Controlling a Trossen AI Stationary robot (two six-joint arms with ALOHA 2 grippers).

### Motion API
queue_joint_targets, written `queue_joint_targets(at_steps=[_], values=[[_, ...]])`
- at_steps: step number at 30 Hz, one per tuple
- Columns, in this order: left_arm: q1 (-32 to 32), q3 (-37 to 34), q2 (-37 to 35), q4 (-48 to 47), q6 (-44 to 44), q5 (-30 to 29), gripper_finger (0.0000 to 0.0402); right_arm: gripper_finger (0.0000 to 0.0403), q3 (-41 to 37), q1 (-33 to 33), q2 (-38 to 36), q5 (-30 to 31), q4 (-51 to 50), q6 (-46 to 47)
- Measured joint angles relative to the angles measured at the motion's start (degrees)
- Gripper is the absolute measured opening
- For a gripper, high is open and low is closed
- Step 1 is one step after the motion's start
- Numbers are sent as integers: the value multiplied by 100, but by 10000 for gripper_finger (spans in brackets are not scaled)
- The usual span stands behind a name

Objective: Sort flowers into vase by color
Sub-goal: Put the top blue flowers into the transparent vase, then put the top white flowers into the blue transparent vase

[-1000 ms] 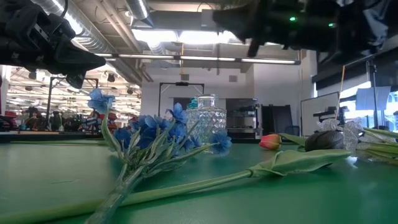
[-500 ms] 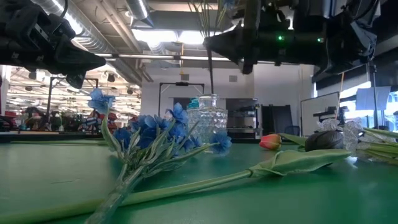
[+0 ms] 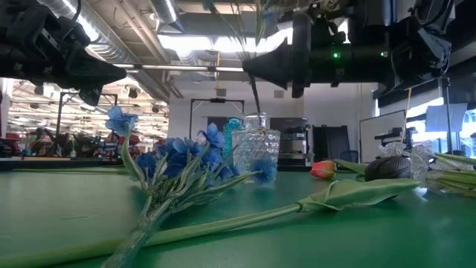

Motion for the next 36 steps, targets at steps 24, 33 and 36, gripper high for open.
queue_joint_targets(at_steps=[24, 33, 36], values=[[0, 0, -1, 0, 0, 0, 0, 268, -2, 7, -2883, 42, -3695, -79], [1, 0, 0, 564, -11, -31, 0, 268, -2, 9, -4005, -2, -5176, 113], [-1, 0, -2, 599, 2, -33, 0, 268, -2, 9, -4031, -4, -5312, 115]])
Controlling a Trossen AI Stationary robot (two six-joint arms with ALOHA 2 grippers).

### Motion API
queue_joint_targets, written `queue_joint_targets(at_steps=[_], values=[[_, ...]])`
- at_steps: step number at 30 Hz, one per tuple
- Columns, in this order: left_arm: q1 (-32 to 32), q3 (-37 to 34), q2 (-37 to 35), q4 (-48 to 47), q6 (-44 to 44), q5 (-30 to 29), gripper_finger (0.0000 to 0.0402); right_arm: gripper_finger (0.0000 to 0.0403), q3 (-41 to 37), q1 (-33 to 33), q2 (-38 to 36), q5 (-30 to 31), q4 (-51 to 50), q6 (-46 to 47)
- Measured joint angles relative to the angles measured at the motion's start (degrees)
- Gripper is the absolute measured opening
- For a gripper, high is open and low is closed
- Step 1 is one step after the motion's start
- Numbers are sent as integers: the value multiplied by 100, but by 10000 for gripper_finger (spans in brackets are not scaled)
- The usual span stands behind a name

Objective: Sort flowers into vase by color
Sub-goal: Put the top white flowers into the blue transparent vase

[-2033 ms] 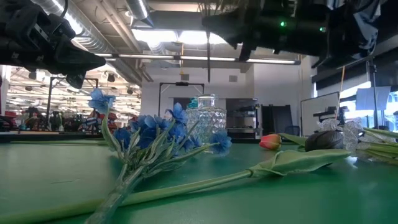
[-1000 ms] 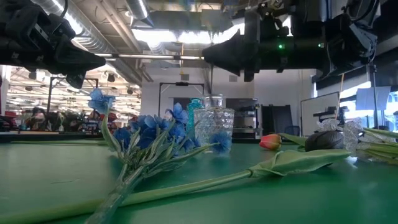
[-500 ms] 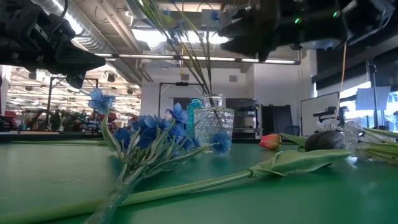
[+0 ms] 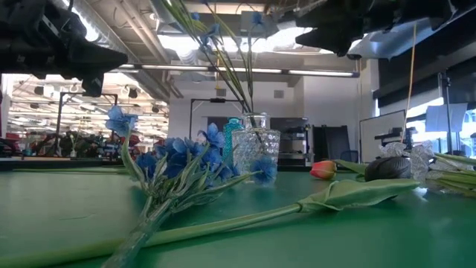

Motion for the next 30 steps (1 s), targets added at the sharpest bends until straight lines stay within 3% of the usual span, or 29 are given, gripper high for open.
queue_joint_targets(at_steps=[4, 9, 16, 19, 24, 30], values=[[0, -3, 2, 131, -447, 29, 0, 268, 0, 2, 1, 1, 4, 3], [11, 309, 22, 457, -3, -54, 0, 268, 0, 9, -7, -14, 66, -51], [13, 1470, 794, 98, 1097, -1888, 0, 268, 0, 9, -68, 2, 93, -211], [24, 2152, 1457, -196, 1335, -2173, 0, 268, 0, 9, -166, -1, 94, -265], [285, 3561, 2985, -1440, 1359, -2561, 0, 268, 0, 9, -377, -1, 100, -362], [1146, 5108, 4823, -4100, 947, -3472, 0, 268, 0, 9, -497, -1, -50, -487]])
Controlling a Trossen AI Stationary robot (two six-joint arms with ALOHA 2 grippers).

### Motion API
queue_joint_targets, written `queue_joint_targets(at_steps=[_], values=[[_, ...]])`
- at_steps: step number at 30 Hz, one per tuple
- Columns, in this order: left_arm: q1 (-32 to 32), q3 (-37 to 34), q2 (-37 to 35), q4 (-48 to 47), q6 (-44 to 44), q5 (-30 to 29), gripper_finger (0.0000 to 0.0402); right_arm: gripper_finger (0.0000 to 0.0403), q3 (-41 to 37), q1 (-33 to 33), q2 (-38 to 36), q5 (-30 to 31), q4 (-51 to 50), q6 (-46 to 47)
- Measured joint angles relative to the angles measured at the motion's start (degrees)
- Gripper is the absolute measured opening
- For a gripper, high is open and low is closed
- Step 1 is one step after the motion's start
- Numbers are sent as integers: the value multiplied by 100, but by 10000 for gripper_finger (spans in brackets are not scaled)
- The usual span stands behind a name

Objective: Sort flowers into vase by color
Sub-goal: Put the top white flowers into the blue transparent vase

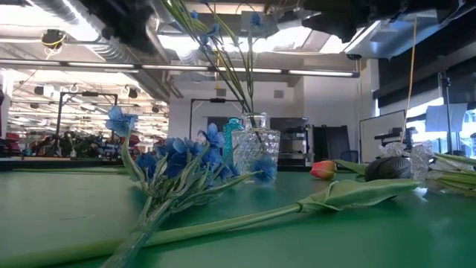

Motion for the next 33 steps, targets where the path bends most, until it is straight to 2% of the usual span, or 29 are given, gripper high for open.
queue_joint_targets(at_steps=[2, 4, 8, 13, 19, 22, 26, 33], values=[[416, 364, 502, -821, -148, 191, 0, 268, 0, 0, -3, 0, -85, -12], [759, 508, 911, -1241, -190, 372, 0, 268, 0, 0, -5, 0, -209, -21], [1231, 541, 1516, -1208, -44, 738, 0, 268, 0, 0, -5, -2, -423, -21], [1865, 540, 2167, -840, 680, 1375, 0, 268, 0, 0, -5, -77, -582, 4], [2688, 540, 2794, -577, 1604, 2727, 0, 268, 0, 0, -5, -321, -584, 13], [2766, 540, 3013, -648, 1885, 3127, 0, 268, 0, -1, -3, -301, -587, 8], [2629, 540, 3289, -1023, 2676, 3529, 10, 268, 0, -15, -3, -302, -541, 9], [2332, 540, 3861, -944, 3252, 3295, 97, 268, 0, -15, 20, -302, -533, 143]])
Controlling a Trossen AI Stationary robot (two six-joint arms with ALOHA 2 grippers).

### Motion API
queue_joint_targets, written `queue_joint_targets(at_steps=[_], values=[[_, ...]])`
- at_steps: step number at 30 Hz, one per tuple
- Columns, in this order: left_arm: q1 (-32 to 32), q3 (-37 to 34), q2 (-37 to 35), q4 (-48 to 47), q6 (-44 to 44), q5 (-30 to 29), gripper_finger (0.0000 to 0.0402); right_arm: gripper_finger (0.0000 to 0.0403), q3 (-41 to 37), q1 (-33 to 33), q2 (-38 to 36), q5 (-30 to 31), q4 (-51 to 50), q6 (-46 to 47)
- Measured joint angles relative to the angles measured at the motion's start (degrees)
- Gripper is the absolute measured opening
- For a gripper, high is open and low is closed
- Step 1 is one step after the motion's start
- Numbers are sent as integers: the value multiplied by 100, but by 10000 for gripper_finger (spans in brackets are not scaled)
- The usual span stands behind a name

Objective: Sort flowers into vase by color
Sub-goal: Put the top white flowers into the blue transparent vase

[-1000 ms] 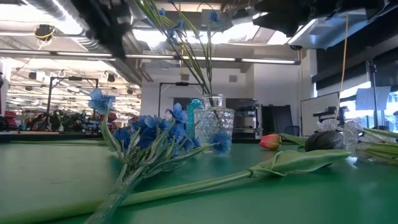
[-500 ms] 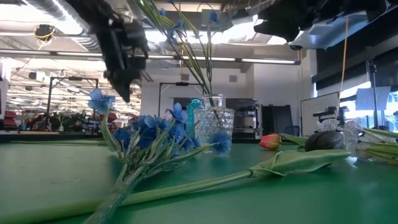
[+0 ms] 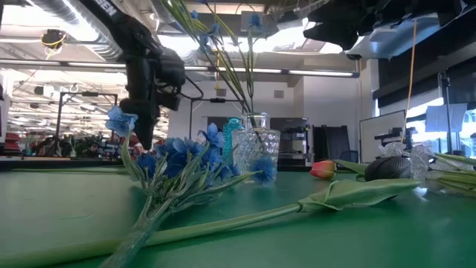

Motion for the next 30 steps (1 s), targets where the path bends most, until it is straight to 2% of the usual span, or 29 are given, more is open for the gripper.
queue_joint_targets(at_steps=[6, 11, 16, 24, 27, 30], values=[[94, 0, 365, 574, 358, -260, 173, 268, 0, 0, 29, -2, -64, 12], [247, 0, 593, 547, 677, -286, 201, 268, 0, 0, 83, -2, -87, 12], [369, 11, 928, 529, 586, -649, 203, 268, 2, 2, 121, -2, -140, 10], [417, 39, 1173, 681, 400, -743, 202, 268, 4, 2, 163, -4, -108, 12], [349, 105, 1185, 593, 243, -855, 183, 268, 2, 2, 198, -4, -119, 12], [239, 166, 1200, 530, 105, -1069, 142, 268, 4, 2, 221, -4, -102, 12]])
